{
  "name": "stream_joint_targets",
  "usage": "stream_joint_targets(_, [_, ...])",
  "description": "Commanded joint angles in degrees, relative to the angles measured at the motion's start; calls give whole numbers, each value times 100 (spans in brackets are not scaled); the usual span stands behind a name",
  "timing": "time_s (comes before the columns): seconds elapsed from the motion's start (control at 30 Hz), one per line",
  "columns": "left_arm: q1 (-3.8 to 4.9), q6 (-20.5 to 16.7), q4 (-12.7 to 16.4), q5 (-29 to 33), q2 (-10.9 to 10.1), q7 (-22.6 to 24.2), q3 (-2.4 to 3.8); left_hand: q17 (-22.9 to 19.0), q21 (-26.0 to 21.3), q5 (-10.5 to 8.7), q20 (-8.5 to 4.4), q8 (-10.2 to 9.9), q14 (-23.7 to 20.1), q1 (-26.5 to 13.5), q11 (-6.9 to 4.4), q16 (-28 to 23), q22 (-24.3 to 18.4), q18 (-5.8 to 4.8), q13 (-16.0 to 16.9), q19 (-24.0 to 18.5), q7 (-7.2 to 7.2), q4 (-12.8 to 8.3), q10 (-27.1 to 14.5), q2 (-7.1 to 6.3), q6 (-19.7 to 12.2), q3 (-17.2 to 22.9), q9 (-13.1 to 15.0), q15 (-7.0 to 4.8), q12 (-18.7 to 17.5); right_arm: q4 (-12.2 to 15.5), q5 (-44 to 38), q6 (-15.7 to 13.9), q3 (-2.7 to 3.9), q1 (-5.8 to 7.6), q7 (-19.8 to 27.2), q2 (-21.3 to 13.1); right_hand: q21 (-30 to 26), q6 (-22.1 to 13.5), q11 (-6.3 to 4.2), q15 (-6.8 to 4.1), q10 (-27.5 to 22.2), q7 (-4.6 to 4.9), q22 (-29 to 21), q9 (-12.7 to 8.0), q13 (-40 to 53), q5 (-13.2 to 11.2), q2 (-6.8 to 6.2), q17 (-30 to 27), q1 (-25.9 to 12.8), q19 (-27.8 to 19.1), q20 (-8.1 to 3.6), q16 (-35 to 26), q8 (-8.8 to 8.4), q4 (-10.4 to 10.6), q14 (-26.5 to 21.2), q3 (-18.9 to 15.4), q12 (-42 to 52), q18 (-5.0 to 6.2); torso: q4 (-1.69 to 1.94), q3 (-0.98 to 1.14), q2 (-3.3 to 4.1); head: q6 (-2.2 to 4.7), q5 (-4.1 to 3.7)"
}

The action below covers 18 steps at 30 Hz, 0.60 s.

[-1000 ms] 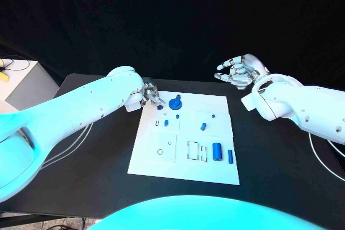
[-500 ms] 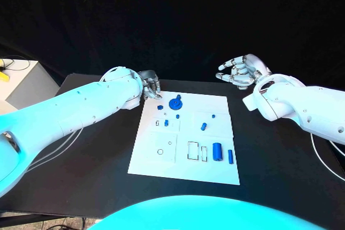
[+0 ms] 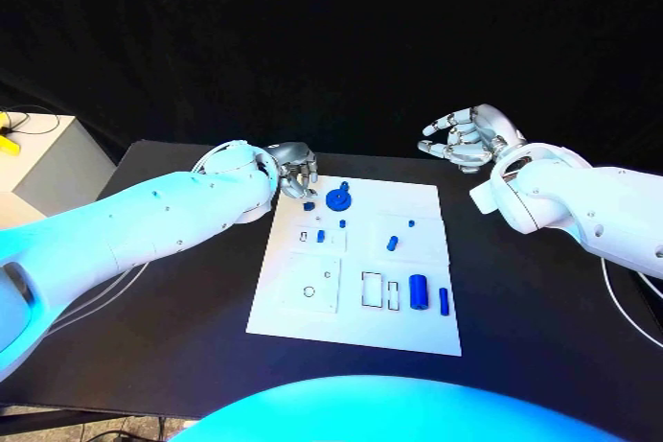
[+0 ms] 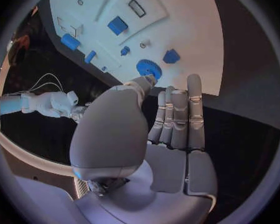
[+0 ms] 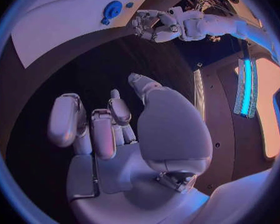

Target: Assemble the parts on the task board

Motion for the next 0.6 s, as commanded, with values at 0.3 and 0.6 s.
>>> stream_joint_targets(0.3, [-106, 114, -68, -342, 71, -55, -62, 59, -60, -47, 29, -134, 49, -29, 1, 103, -33, 63, -92, 17, -3, 87, 23, -74, 225, -113, -257, 5, -29, 5, -30, 16, 2, 1, 34, -1, 19, -34, 3, 53, -10, -3, 413, 9, -7, 28, 42, 491, 6, -14, 12, 4, 4, 21, 250, -20, 10, 74, -2, -4, 4, 1, -25])
stream_joint_targets(0.6, [-155, 324, -174, -394, 146, -245, -73, 166, -62, -74, 24, -145, 150, -47, -16, 223, -40, 65, -95, 58, -22, 123, 94, -90, 337, -219, -356, -6, 48, 6, -31, 20, 2, 1, 43, 6, 13, -33, 1, 53, -5, -4, 412, 13, -4, 33, 47, 487, 14, -14, 12, 1, 15, 23, 249, -20, 14, 75, 3, 1, -2, 1, -33])
